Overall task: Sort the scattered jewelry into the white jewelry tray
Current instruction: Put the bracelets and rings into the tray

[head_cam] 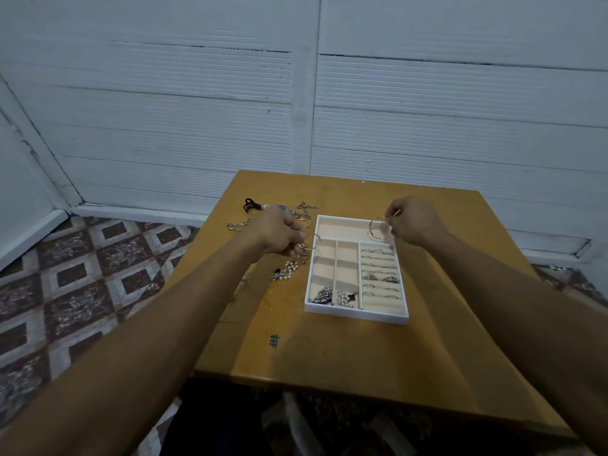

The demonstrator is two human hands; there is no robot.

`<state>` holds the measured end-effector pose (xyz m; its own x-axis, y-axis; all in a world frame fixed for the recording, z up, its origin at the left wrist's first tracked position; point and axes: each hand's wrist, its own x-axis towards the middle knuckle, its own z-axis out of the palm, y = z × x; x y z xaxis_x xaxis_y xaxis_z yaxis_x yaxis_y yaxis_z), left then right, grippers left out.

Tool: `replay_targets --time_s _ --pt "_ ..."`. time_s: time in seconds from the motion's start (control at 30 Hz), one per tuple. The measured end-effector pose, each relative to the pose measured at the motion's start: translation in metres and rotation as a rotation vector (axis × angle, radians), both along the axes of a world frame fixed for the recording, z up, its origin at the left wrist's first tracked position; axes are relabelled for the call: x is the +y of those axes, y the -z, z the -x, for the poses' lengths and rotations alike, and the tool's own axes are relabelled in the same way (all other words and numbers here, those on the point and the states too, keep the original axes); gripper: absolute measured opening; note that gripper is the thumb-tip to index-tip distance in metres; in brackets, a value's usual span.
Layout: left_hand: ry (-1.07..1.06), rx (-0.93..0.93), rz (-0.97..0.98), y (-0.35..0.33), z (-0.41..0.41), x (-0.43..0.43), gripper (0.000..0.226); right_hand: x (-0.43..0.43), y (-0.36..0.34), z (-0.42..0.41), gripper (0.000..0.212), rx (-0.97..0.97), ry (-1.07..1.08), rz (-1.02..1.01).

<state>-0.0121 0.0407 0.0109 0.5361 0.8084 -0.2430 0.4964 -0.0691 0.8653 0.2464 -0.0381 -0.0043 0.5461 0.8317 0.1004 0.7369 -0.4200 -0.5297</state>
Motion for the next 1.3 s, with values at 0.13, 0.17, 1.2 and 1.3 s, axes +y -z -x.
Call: replay_targets --time_s 0.13,0.17,1.2,1.3 --pt "-0.012 0.01 -0.067 0.003 -0.019 -0.003 0.009 0.004 0.008 -0.001 0.013 -0.074 -0.04 0.051" --pt "-0.009 0.01 -0.072 0.005 -0.023 -0.003 0.009 0.004 0.008 -0.001 0.013 -0.094 -0.05 0.072" --pt "0.054 0.242 -0.449 0.021 -0.124 0.01 0.016 0.002 0.02 -0.018 0.023 -0.427 -0.264 0.127" --pt "0.037 0.241 -0.477 0.025 -0.136 0.01 0.019 -0.007 0.013 -0.025 0.024 -0.385 -0.267 0.079"
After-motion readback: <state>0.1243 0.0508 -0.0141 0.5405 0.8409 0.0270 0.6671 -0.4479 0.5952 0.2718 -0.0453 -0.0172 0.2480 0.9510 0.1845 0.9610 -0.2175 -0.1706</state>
